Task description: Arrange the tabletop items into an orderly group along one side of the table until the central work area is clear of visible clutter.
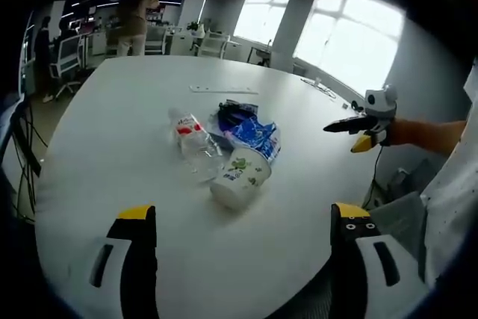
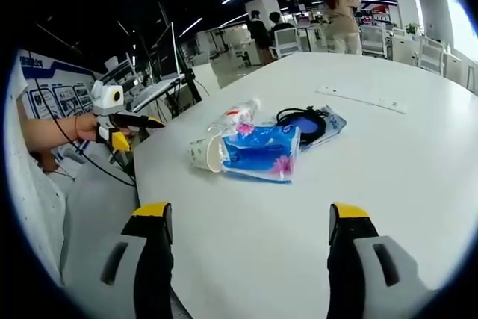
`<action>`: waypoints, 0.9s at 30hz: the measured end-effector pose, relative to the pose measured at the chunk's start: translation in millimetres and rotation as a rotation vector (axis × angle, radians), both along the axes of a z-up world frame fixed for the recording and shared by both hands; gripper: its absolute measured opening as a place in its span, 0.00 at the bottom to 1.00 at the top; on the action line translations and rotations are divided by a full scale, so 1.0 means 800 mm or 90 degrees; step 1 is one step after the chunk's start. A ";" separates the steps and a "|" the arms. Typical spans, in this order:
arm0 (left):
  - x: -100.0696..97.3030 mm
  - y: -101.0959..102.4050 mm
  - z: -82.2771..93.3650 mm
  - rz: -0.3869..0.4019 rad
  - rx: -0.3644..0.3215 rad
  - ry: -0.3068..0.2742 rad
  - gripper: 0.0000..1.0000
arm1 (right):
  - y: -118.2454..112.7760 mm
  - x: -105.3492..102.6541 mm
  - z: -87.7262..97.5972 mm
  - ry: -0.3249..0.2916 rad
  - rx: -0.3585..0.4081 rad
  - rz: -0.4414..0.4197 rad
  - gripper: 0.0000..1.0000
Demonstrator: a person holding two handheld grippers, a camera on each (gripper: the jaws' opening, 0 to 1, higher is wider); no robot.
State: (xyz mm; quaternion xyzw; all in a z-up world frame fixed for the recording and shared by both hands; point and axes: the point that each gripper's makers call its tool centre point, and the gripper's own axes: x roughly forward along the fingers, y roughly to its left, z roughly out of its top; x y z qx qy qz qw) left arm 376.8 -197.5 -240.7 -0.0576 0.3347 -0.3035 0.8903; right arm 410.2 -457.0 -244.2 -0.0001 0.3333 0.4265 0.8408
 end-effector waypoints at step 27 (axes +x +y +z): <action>0.007 -0.002 0.011 0.001 -0.009 -0.009 1.00 | 0.003 0.009 0.006 0.001 0.001 0.004 0.86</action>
